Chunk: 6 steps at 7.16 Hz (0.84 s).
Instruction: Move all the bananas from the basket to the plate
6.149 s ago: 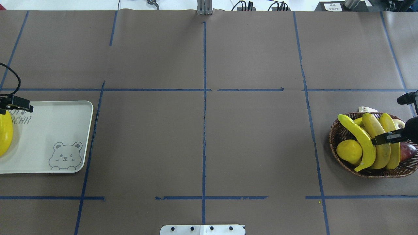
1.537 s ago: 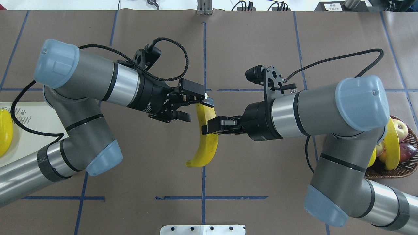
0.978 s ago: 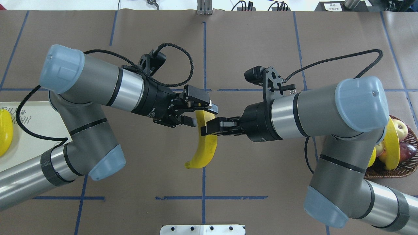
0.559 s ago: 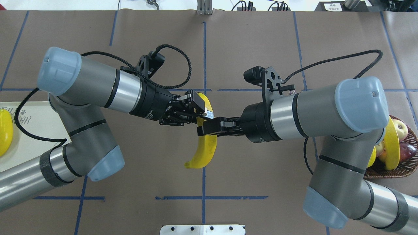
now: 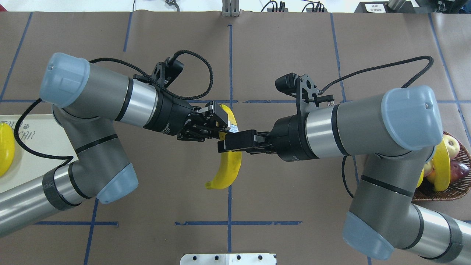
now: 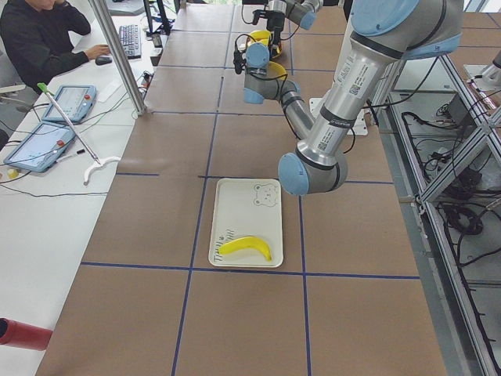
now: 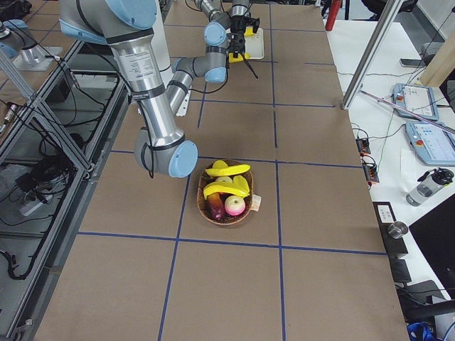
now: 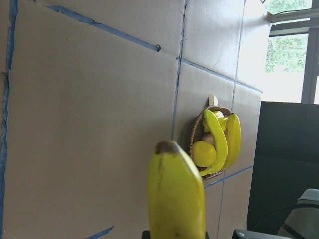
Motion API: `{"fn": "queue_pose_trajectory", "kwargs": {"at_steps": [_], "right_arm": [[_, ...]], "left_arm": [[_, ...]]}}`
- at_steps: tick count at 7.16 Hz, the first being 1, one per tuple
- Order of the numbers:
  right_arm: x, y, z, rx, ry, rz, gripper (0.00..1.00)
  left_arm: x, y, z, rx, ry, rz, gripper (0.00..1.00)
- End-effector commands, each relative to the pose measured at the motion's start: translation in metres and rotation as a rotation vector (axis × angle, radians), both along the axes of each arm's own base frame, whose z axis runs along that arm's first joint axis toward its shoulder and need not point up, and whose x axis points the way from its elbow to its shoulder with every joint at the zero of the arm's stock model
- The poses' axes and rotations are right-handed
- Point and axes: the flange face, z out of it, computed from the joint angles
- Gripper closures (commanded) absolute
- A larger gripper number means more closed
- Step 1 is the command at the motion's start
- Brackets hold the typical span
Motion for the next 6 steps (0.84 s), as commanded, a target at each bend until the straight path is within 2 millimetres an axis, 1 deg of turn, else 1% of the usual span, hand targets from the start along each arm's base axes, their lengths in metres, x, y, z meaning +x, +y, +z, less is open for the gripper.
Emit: {"fn": "queue_pose_trajectory", "kwargs": {"at_steps": [1,2,3,4,5,6], "right_arm": [[0.004,-0.002,0.003,-0.022,0.004,0.012,0.0],[0.002,-0.008,0.007,-0.087,0.01,0.067,0.0],[0.002,-0.01,0.011,-0.094,0.019,0.076,0.0],[0.004,-0.01,0.018,-0.102,0.028,0.081,0.0],[0.006,-0.013,0.028,-0.112,0.044,0.112,0.0],[0.009,-0.014,0.044,-0.124,0.07,0.133,0.0]], "left_arm": [[-0.012,-0.019,0.056,-0.09,-0.116,-0.034,1.0],[-0.04,-0.046,0.077,-0.139,-0.181,-0.061,1.0],[-0.079,-0.069,0.092,-0.176,-0.209,-0.075,1.0],[-0.11,-0.074,0.147,-0.187,-0.273,-0.11,1.0],[-0.147,-0.066,0.224,-0.137,-0.372,-0.137,1.0],[-0.182,-0.055,0.284,-0.13,-0.451,-0.154,1.0]]}}
